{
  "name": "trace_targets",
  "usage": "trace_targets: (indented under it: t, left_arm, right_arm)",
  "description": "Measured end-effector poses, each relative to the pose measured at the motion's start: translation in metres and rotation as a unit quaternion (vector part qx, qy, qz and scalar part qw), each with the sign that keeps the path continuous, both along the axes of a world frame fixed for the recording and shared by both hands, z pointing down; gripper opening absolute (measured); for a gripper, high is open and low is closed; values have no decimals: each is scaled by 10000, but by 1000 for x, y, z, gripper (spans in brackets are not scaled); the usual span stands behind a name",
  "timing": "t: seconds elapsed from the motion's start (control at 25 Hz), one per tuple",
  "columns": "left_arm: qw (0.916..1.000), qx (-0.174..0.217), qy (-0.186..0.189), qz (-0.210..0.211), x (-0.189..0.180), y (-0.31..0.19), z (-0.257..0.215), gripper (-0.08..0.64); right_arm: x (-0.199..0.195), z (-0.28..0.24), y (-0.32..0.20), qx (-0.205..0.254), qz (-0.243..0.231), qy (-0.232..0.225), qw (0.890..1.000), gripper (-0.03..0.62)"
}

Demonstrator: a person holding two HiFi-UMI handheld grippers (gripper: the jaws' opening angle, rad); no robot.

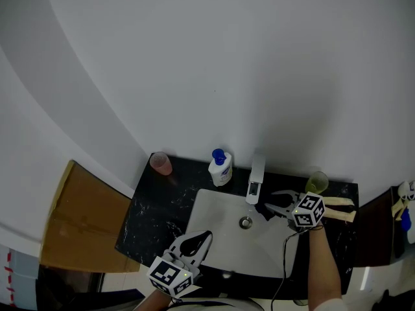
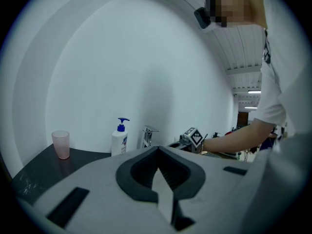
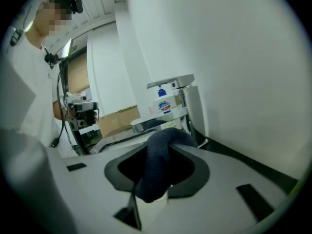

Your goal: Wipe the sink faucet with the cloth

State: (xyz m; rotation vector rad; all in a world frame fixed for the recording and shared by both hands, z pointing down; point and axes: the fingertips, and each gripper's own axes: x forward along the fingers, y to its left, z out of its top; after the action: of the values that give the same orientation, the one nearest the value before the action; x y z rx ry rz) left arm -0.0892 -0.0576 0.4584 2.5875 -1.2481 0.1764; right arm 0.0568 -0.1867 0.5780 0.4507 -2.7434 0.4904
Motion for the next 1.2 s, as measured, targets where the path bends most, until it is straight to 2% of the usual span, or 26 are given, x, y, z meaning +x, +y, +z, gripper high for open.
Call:
trace_targets:
  t: [0.16,0.32,0.44,0.64,0.72,0.88,0.96,1.08,1.2]
  left_arm:
    - [10000,-2,19,39,0,2,5,2]
    - [10000,-15,-30,17,-2,2,1,2]
    - [10000,10,-28,-9,-4,0,-2,2]
    - [10000,9,16,39,-4,2,4,2]
    - [10000,0,27,59,-5,1,6,2]
    - [10000,-14,44,61,-4,0,6,2]
    - [10000,-42,41,47,-4,-2,5,2]
    - [10000,-19,40,86,-2,-4,7,2]
    - [9999,27,33,132,-1,-9,6,2]
  right_arm:
    - [3,-2,-27,196,393,131,9990,118]
    - [-9,-6,-32,297,371,117,9988,120]
    - [-17,-10,-16,242,4,25,9997,120]
    - [-20,-11,37,-183,-911,-158,9955,119]
    - [-14,-7,32,-210,-765,-121,9968,120]
    - [2,-4,-12,-3,208,-114,9997,120]
    - [4,-7,-30,94,489,-155,9986,120]
    - [-2,-11,-42,158,572,-164,9981,120]
    - [-12,-10,-38,100,375,-164,9991,120]
